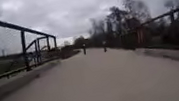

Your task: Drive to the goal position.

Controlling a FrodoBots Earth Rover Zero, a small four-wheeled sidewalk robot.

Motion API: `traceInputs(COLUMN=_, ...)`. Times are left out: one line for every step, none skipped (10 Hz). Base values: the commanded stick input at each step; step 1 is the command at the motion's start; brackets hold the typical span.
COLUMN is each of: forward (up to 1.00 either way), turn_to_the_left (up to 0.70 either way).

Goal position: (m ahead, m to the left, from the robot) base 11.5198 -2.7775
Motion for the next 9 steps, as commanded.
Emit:
traceInputs(forward=1.00, turn_to_the_left=0.00)
traceInputs(forward=1.00, turn_to_the_left=-0.04)
traceInputs(forward=1.00, turn_to_the_left=-0.23)
traceInputs(forward=1.00, turn_to_the_left=-0.27)
traceInputs(forward=1.00, turn_to_the_left=-0.19)
traceInputs(forward=1.00, turn_to_the_left=0.00)
traceInputs(forward=1.00, turn_to_the_left=0.00)
traceInputs(forward=1.00, turn_to_the_left=0.00)
traceInputs(forward=1.00, turn_to_the_left=0.00)
